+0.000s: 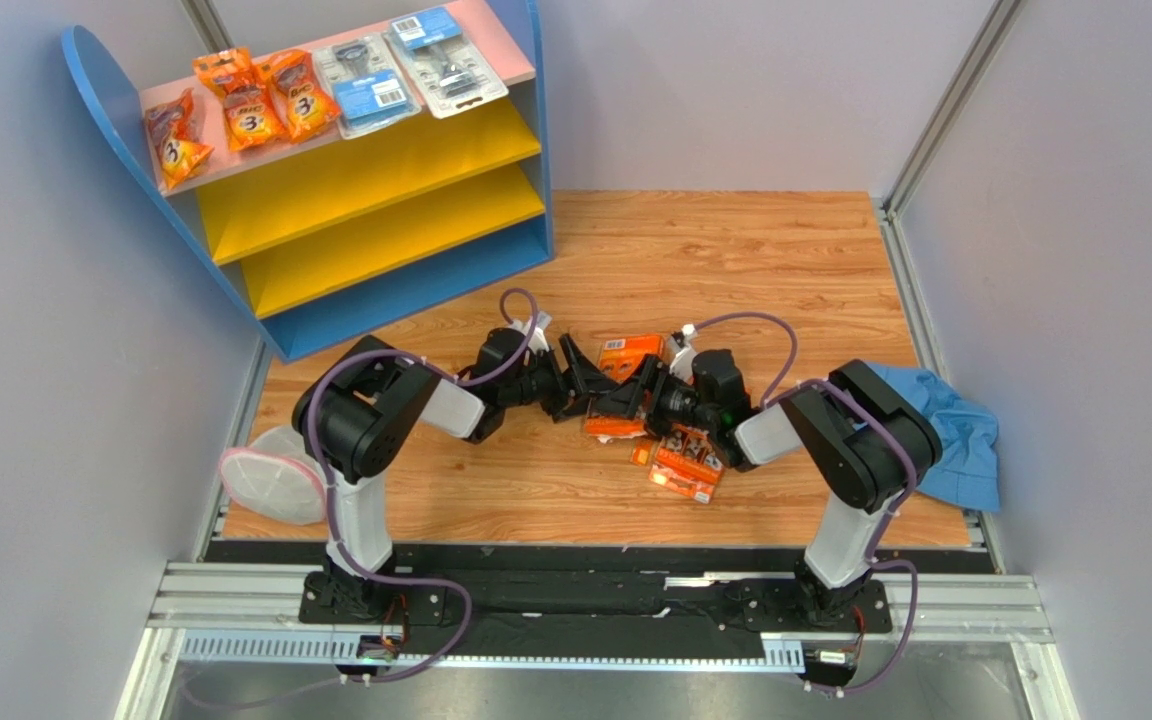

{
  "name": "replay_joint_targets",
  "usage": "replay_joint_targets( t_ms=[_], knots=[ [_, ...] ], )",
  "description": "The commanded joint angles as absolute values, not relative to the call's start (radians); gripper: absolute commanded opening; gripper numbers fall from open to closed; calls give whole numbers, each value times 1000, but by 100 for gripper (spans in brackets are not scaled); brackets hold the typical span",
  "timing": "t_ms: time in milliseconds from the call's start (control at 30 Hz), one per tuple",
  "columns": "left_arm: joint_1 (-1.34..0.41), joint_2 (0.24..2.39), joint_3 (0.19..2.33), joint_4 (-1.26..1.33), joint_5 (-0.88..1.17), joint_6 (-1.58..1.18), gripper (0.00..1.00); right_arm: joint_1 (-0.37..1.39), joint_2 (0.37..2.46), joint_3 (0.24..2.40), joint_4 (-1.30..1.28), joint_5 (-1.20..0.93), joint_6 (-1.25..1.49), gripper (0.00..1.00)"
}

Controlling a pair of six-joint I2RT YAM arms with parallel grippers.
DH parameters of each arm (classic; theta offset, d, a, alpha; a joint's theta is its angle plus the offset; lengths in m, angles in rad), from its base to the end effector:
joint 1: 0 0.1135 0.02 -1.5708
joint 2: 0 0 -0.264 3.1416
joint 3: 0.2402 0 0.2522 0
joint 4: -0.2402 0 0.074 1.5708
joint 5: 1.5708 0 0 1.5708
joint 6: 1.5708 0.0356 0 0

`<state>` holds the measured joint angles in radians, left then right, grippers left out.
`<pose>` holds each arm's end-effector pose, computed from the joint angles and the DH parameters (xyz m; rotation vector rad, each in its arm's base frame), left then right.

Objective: Place and organize the shaving razors onto the shelf

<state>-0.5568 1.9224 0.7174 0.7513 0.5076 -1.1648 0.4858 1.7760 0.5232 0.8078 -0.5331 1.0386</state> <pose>0.2872 -0.1992 0.1080 -0.3369 2.3348 -1.4973 0.2585 0.1569 0.1130 0.2420 2.2786 1.4299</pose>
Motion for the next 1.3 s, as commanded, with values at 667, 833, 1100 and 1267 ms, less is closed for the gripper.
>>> replay_joint_targets(
  t_ms=[667, 833, 1100, 1267],
  knots=[
    [-624, 1712, 549, 663, 528, -1158, 80, 497, 1366, 512, 390, -440, 861, 17],
    [-626, 1603, 512, 689, 546, -1149, 81, 499, 1218, 511, 217, -442, 781, 13],
    [-637, 1500, 454, 863, 618, -1160, 83, 499, 1092, 483, 153, -623, 747, 10],
    [-647, 1529, 436, 997, 650, -1204, 83, 500, 1040, 480, 153, -760, 730, 9]
  ],
)
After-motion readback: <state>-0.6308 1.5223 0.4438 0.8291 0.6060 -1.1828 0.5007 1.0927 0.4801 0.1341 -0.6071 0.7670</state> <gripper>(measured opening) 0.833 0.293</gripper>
